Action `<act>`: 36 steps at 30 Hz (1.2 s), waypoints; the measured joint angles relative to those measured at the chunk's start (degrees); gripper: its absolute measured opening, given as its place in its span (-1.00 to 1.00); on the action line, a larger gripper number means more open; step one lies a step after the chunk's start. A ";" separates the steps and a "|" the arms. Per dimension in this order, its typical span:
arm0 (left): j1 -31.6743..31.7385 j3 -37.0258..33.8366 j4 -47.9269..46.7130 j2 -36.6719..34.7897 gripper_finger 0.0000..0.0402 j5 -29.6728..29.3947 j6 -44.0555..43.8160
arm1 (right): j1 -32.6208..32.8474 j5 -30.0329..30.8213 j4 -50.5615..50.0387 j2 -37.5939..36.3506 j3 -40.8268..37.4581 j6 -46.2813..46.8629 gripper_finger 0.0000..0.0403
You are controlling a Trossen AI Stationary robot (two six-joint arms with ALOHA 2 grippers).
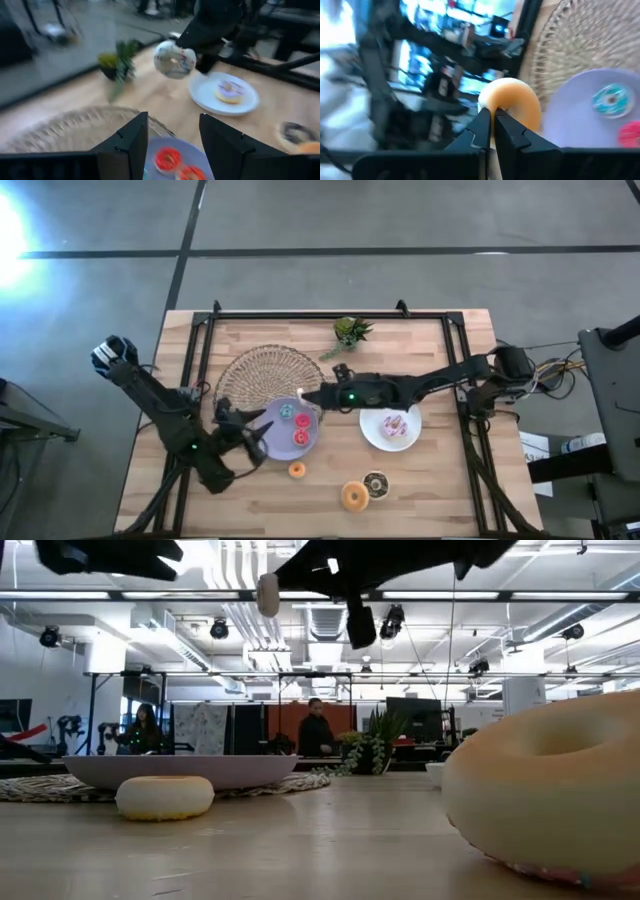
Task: Pick & Place donuts
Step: Put the small white donut on the purple plate
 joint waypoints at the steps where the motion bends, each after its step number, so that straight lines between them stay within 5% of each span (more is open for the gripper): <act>1: 1.16 0.58 -0.04 1.31 -0.26 -0.63 1.96 | 0.00 0.42 2.58 0.36 -0.70 2.59 -0.96; 6: 7.29 3.00 0.37 6.00 -0.26 -0.98 4.24 | 0.79 3.68 11.72 1.45 -2.58 10.85 -0.96; 13: 8.52 4.94 4.20 7.77 -0.26 -6.58 7.15 | 0.87 4.85 12.17 1.34 -0.55 15.35 -0.96; 23: 12.13 4.86 26.25 10.20 -0.26 -8.07 39.60 | 0.90 4.83 10.21 1.34 2.71 16.02 -0.96; 36: 14.08 5.73 28.29 10.27 -0.26 -13.86 43.23 | 0.87 6.59 10.17 1.32 2.56 21.03 -0.96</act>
